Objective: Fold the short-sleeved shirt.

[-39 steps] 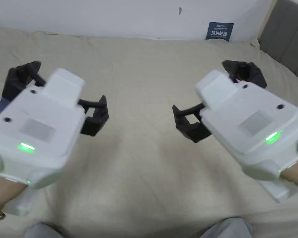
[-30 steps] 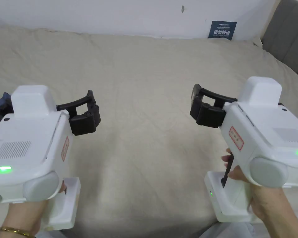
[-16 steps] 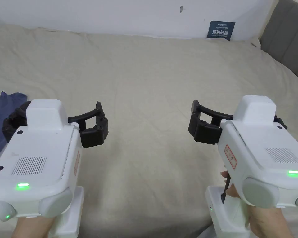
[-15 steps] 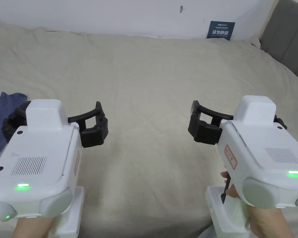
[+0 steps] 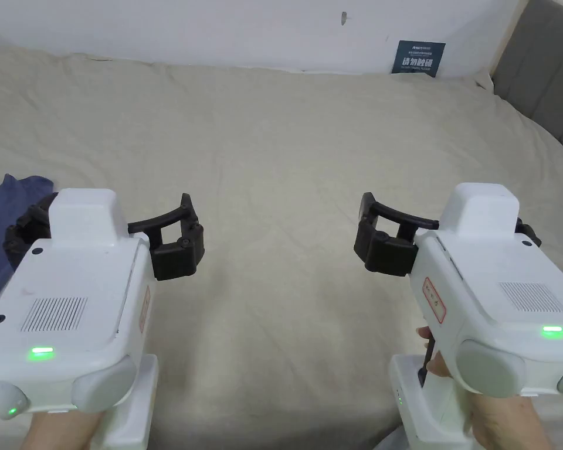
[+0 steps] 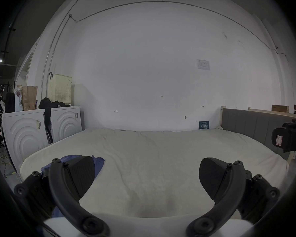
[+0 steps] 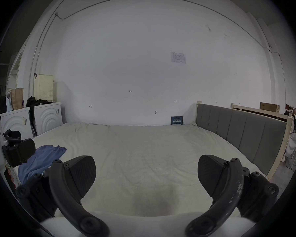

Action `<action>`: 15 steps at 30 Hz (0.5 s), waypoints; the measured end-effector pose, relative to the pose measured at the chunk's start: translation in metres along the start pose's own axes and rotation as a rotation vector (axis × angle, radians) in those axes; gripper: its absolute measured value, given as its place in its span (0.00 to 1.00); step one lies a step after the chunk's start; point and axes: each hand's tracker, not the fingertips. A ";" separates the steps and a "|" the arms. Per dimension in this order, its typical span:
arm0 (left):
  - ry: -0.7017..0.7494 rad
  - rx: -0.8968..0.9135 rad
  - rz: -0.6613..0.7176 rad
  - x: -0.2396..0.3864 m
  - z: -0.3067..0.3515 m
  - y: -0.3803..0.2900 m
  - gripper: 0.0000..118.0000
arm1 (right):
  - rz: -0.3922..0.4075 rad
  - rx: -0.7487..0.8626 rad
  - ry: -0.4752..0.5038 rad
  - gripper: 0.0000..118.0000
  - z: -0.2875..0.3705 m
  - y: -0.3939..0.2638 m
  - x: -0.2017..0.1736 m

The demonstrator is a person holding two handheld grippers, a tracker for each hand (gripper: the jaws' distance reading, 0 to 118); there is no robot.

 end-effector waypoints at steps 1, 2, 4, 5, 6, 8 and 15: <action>0.000 0.001 0.000 0.000 0.000 0.000 1.00 | 0.002 0.001 -0.001 1.00 0.000 0.000 0.000; 0.001 0.001 -0.001 0.000 0.000 0.000 1.00 | 0.005 0.002 -0.003 1.00 0.000 0.000 0.000; 0.001 0.003 -0.002 0.000 0.000 0.001 1.00 | 0.008 0.004 -0.001 1.00 0.000 0.001 0.000; 0.001 0.004 -0.002 0.000 0.000 0.001 1.00 | 0.008 0.005 0.001 1.00 0.000 0.001 0.000; 0.001 0.004 -0.002 0.000 0.000 0.002 1.00 | 0.007 0.006 0.000 1.00 0.000 0.001 0.000; 0.002 0.006 -0.002 0.000 0.000 0.002 1.00 | 0.009 0.008 0.002 1.00 0.000 0.001 0.000; 0.005 0.012 -0.005 0.000 0.001 0.004 1.00 | 0.011 0.014 0.000 1.00 0.000 0.003 0.001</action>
